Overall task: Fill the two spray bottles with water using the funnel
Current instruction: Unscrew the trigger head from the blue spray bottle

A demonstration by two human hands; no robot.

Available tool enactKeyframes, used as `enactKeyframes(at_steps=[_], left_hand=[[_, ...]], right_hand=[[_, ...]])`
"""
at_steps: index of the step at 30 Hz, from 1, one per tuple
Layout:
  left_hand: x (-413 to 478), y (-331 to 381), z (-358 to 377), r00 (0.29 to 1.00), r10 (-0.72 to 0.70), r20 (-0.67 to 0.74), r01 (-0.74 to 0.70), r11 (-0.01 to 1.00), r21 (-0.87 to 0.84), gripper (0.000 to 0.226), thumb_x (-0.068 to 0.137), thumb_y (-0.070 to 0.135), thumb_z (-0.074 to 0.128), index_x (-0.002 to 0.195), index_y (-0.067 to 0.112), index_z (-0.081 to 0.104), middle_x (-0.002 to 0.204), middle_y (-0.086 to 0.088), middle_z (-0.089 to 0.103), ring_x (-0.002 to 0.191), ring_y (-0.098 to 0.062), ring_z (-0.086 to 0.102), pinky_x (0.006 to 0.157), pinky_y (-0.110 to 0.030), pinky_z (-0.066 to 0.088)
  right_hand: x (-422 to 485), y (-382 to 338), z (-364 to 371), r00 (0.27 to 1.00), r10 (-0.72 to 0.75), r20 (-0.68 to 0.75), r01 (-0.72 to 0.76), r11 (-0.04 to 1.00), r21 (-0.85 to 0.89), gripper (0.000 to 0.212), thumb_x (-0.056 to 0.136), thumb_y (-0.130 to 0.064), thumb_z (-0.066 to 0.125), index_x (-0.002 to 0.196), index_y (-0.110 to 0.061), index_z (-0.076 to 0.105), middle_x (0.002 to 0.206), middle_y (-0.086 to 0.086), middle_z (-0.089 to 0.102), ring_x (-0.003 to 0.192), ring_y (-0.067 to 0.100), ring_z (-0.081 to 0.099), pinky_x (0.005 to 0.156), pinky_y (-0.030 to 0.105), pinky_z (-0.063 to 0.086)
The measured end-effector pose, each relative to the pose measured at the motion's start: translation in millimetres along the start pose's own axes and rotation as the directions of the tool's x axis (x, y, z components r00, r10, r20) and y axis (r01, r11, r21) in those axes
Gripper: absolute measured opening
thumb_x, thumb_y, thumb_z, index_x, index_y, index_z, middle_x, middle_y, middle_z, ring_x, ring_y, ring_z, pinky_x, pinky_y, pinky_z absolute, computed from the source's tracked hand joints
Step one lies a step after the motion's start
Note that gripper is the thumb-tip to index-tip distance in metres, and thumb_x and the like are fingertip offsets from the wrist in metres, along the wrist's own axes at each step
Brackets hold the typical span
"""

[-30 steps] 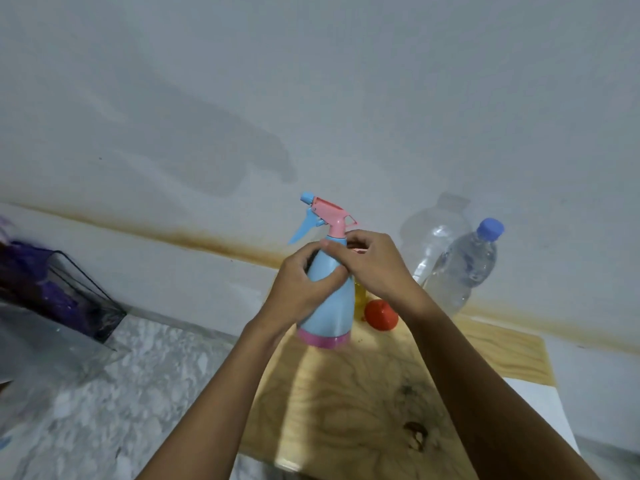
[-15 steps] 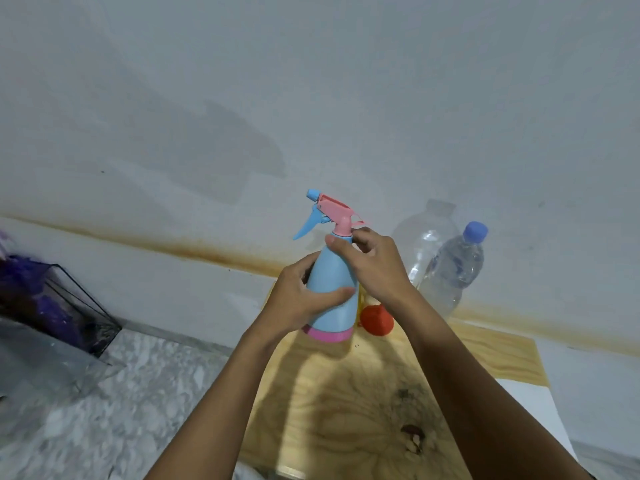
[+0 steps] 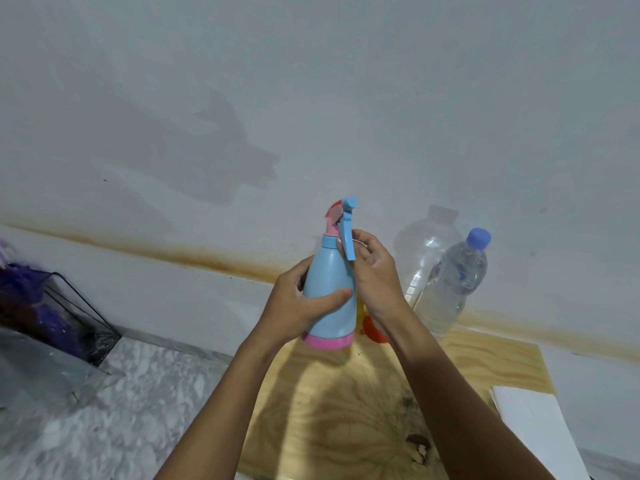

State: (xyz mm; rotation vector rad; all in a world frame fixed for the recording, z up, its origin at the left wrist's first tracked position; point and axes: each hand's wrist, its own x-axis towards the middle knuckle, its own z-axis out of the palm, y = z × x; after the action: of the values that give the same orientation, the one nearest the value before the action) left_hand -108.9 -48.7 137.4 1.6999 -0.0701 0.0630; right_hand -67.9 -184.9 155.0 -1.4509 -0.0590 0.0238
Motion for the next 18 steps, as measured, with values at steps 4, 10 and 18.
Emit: enactKeyframes(at_steps=[4,10,18], left_hand=[[0.7,2.7,2.9,0.999,0.046,-0.005,-0.046,0.999,-0.007,0.045,0.077,0.017,0.084,0.117,0.026,0.066,0.103,0.006,0.074,0.093,-0.010,0.072,0.071,-0.026,0.058],[-1.3,1.8,7.2,0.997,0.083,0.004,-0.083,0.997,0.003,0.047,0.076,0.016,0.085,0.116,0.030,0.066,0.104,0.007,0.073,0.095,-0.009,0.071,0.075,-0.029,0.060],[-1.6,-3.7,7.9,0.994,0.095,-0.043,-0.094,0.995,0.043,0.056,0.071,0.028,0.088,0.122,0.029,0.063,0.107,0.010,0.072,0.098,-0.008,0.069,0.077,-0.032,0.061]], right_hand=[[-6.6,1.2,11.0,0.997,-0.061,-0.045,0.062,0.998,0.008,0.024,0.090,-0.032,0.074,0.108,-0.018,0.068,0.102,0.005,0.075,0.094,0.021,0.073,0.083,0.038,0.061],[-9.3,1.5,14.7,0.988,-0.125,-0.096,0.122,0.992,-0.040,0.015,0.090,-0.032,0.074,0.097,-0.019,0.072,0.094,0.002,0.073,0.091,0.025,0.070,0.085,0.049,0.060],[-11.8,-2.5,15.3,0.995,-0.041,-0.092,0.041,0.999,-0.006,0.022,0.095,-0.037,0.064,0.111,-0.023,0.070,0.103,-0.005,0.075,0.096,0.018,0.072,0.092,0.047,0.058]])
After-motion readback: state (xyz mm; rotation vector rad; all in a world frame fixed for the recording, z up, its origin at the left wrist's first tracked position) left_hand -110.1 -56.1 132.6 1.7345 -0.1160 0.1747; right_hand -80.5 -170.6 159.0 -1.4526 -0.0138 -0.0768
